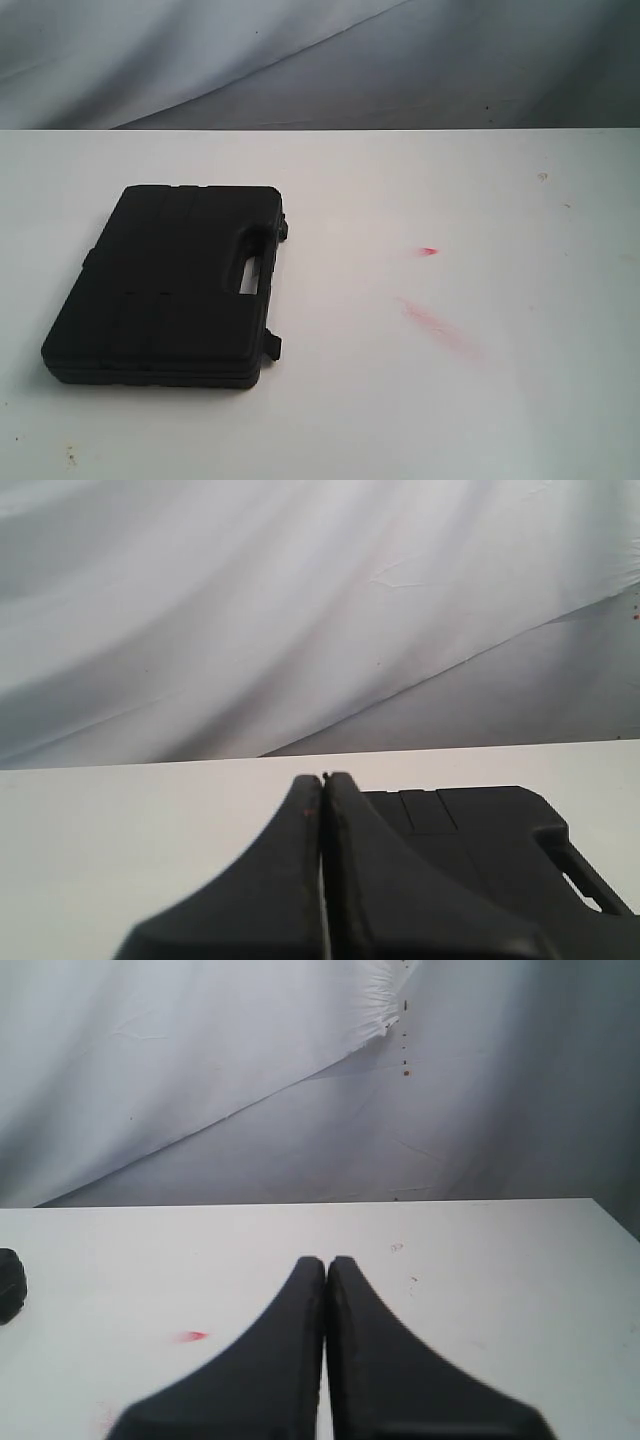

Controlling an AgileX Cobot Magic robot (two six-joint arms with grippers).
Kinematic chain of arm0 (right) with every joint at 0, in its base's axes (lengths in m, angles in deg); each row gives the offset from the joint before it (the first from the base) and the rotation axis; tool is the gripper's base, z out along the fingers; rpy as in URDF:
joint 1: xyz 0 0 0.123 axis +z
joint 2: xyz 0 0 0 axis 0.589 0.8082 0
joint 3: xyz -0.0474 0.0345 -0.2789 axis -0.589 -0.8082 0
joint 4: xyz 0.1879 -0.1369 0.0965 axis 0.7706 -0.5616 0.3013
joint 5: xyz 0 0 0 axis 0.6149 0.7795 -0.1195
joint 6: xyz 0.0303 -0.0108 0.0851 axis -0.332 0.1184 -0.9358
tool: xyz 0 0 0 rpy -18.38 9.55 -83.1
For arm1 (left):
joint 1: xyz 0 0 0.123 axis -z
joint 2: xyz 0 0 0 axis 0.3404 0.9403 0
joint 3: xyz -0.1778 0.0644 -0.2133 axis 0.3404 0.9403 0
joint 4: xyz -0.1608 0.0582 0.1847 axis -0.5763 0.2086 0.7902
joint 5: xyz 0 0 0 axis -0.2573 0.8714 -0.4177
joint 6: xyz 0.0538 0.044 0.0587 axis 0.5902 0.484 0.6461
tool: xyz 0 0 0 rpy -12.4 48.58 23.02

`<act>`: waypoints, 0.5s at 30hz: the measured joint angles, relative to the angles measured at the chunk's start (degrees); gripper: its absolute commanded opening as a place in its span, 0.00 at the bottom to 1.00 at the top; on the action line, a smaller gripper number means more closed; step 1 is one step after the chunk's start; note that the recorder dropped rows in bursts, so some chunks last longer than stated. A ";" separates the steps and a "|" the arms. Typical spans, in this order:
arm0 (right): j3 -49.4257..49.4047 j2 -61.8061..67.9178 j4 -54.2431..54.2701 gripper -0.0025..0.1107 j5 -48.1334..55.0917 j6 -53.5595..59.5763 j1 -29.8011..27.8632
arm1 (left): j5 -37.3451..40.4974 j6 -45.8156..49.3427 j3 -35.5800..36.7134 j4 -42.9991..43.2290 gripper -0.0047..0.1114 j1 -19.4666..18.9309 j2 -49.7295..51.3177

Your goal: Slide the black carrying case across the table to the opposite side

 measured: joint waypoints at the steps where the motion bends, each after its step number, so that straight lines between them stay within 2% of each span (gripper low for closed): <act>1: 0.00 0.00 0.00 0.02 0.00 0.00 0.00 | 0.00 0.00 0.00 0.00 0.04 0.00 0.00; 10: 0.00 0.00 0.00 0.02 0.00 0.00 0.00 | 0.00 0.00 0.00 -4.95 0.04 0.00 0.00; 15: 0.00 0.00 0.00 0.02 0.00 0.00 0.00 | 0.04 -2.06 -4.81 -5.79 0.04 0.00 0.00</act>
